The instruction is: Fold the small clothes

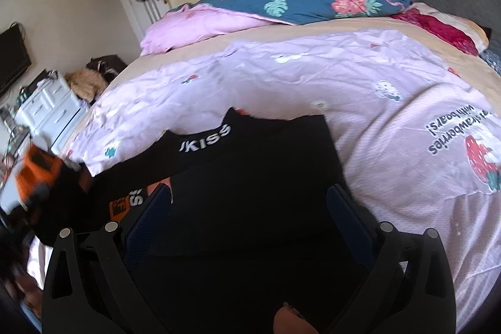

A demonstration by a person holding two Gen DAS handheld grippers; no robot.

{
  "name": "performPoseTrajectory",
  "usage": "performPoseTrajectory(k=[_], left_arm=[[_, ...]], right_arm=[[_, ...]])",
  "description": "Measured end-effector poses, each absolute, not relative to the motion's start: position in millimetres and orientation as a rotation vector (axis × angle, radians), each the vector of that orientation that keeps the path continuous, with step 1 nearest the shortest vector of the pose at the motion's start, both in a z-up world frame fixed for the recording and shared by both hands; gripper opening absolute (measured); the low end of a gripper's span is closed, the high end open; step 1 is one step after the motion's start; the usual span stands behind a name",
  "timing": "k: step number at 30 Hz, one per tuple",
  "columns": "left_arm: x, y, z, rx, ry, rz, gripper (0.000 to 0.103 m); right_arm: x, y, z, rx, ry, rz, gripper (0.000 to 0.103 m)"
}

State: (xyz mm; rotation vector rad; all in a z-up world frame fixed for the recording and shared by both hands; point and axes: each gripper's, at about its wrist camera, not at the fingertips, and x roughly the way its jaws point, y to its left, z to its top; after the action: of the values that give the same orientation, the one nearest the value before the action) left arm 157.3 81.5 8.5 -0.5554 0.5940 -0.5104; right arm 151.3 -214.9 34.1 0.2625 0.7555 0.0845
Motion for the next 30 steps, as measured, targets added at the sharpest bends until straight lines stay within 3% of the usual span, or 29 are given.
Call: performPoseTrajectory(k=[10,12,14,18,20,26,30], left_arm=[[176.3,26.8,-32.5,-0.389,0.794,-0.565,0.009],[179.4,21.2,-39.0,-0.383,0.836,-0.580,0.017],[179.3,17.5,-40.8,-0.375,0.854,-0.593,0.040],[172.7,21.3,-31.1,-0.335,0.804,-0.567,0.053],[172.0,30.6,-24.5,-0.322,0.764,-0.504,0.067],[172.9,66.3,-14.8,-0.314,0.701,-0.335,0.081],[178.8,84.0,-12.9,-0.284,0.697,-0.212,0.086]], right_arm=[[152.8,-262.3,29.5,0.381,0.768,-0.015,0.099],[153.1,-269.5,26.4,0.404,0.778,-0.026,0.099],[154.7,-271.9,24.2,0.406,0.793,-0.030,0.099],[156.4,-266.3,16.9,0.377,0.834,-0.020,0.099],[156.6,-260.5,11.7,0.370,0.859,0.006,0.099],[153.9,-233.7,-7.2,0.375,0.953,0.125,0.099],[149.1,-199.4,-17.1,0.334,1.004,0.215,0.098]])
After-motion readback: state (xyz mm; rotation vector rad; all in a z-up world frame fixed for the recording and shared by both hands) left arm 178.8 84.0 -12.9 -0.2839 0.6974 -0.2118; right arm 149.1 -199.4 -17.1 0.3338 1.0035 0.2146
